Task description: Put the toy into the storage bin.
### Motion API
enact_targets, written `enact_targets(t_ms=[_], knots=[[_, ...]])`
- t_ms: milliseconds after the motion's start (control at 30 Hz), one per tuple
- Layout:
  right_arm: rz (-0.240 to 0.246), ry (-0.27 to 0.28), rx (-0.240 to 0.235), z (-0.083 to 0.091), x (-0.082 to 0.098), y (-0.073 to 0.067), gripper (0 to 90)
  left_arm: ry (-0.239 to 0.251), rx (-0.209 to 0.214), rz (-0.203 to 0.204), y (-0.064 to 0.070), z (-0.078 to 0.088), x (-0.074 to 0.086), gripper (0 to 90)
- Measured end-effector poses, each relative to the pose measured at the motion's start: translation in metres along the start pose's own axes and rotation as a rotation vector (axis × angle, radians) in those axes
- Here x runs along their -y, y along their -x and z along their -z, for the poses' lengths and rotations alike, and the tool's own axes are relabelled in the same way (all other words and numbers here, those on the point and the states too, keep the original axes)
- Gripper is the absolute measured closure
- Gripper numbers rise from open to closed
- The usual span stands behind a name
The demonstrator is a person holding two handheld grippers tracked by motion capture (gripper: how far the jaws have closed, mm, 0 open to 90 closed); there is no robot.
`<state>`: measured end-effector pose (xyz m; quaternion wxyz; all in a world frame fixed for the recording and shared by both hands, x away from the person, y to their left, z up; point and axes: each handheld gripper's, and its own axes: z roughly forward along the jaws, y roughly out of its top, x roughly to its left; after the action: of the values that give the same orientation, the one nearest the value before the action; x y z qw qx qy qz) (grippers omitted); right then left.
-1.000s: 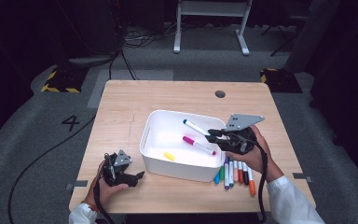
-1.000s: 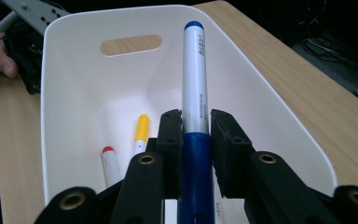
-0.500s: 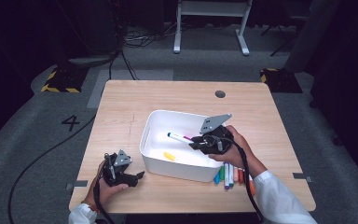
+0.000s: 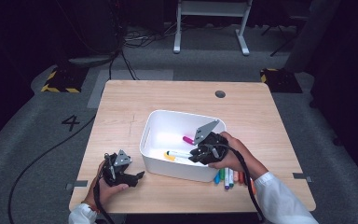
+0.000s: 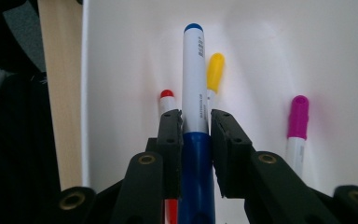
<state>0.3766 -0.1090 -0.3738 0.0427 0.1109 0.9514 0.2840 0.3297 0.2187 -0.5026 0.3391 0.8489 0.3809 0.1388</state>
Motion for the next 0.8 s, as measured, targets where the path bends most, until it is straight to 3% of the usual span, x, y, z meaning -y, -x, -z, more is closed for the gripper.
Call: enact_targets(t_ms=[167,300,467,633,800], knots=[[0.004,-0.017,-0.025,-0.001,0.0,-0.002,74.4,0.0,0.0,0.0,0.0,0.0,0.0,15.5],[-0.011,0.004,-0.033,-0.001,0.001,-0.002,74.0,0.0,0.0,0.0,0.0,0.0,0.0,15.5],[-0.013,0.004,-0.009,0.002,0.002,-0.003,67.0,0.0,0.0,0.0,0.0,0.0,0.0,15.5],[-0.012,0.049,0.047,0.008,0.003,-0.001,61.2,0.0,0.0,0.0,0.0,0.0,0.0,15.5],[-0.024,0.129,0.101,0.023,0.006,-0.001,57.3,0.0,0.0,0.0,0.0,0.0,0.0,15.5]])
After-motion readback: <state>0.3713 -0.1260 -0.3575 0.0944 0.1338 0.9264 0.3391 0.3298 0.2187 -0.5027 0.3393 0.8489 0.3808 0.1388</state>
